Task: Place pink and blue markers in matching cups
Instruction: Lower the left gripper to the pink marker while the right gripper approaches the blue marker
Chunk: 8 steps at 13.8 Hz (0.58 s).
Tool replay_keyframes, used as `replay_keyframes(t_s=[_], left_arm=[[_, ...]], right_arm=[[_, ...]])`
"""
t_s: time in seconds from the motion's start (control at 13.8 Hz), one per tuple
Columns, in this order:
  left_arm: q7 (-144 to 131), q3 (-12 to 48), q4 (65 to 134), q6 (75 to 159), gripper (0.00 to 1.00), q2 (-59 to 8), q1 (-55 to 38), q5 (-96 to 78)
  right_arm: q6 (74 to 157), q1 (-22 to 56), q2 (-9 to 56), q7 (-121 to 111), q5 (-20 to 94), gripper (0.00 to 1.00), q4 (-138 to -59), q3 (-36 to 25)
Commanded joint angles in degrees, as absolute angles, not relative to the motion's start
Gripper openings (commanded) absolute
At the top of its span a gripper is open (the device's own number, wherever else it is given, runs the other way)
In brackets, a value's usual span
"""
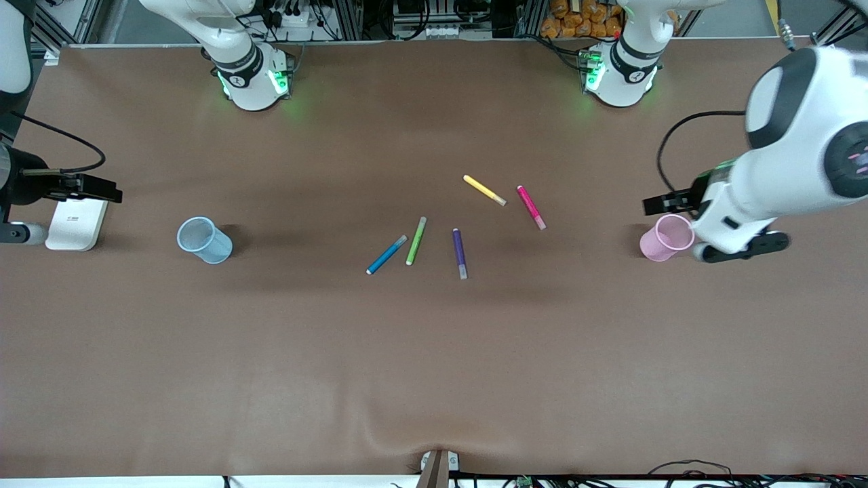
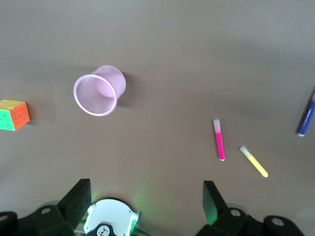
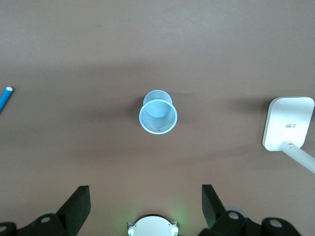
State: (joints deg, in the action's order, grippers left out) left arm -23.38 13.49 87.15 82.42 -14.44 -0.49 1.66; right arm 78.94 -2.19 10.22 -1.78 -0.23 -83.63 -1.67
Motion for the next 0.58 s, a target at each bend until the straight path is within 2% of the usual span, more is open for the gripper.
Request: replay_keyframes(t_s=[0.0,0.51], left_arm=[[-24.17,13.36,92.7,85.67,1.0,-13.19,-0.62,-2.0],[-33.3,16.96,104.66,98.15,1.0,-12.75,-0.79,-6.05]], right_arm=[[78.4,-2.99,11.77,-2.55,0.0,1.0,-83.23,-0.88],[78.4,-2.64,11.78,-1.93,8.53,1.0,-82.97,-0.7]])
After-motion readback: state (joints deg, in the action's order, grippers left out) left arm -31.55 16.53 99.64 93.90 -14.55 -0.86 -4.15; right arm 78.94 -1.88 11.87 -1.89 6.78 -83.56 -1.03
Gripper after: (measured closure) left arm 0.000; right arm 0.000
